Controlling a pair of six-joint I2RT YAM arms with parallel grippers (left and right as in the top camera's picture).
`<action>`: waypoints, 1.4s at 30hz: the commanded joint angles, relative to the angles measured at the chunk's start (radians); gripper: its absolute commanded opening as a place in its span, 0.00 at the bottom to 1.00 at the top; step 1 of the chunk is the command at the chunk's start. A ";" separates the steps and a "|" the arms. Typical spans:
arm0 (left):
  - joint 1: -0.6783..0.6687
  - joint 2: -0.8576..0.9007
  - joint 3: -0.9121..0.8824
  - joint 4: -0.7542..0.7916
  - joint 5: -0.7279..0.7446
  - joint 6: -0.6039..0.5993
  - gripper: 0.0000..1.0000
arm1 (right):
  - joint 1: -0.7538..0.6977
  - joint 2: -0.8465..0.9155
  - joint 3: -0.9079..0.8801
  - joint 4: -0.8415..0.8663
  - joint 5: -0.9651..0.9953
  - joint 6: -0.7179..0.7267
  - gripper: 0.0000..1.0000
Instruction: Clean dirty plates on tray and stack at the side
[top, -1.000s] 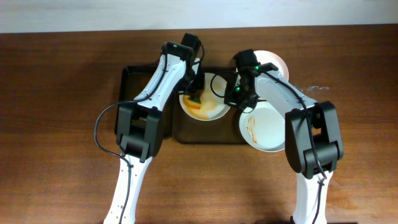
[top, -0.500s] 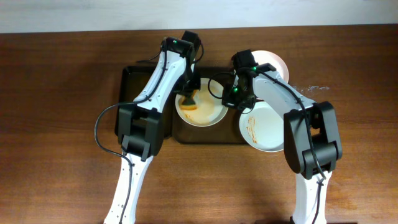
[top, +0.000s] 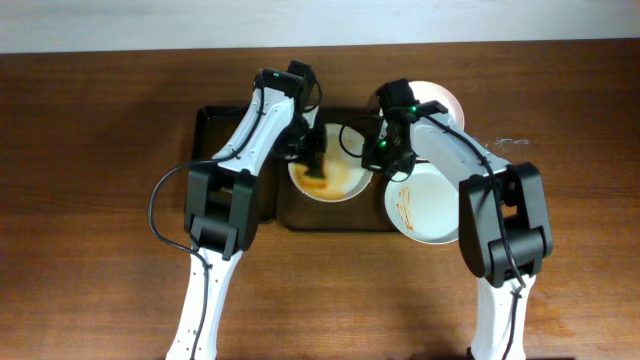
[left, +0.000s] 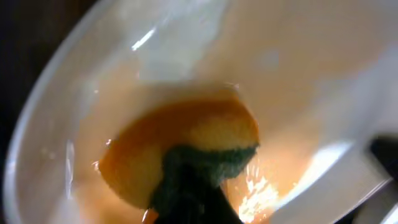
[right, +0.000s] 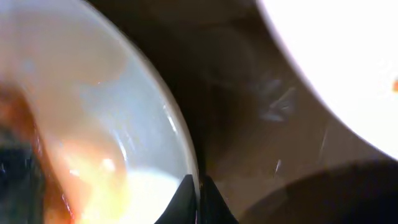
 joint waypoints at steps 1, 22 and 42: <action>-0.027 0.052 -0.035 0.136 0.053 -0.007 0.00 | 0.014 0.015 0.012 0.003 -0.028 0.002 0.04; 0.102 0.052 0.694 -0.301 -0.059 0.097 0.00 | 0.014 0.015 0.012 0.005 -0.025 0.003 0.07; 0.225 0.045 0.827 -0.404 -0.134 0.119 0.00 | 0.013 0.003 0.015 0.048 -0.024 -0.025 0.04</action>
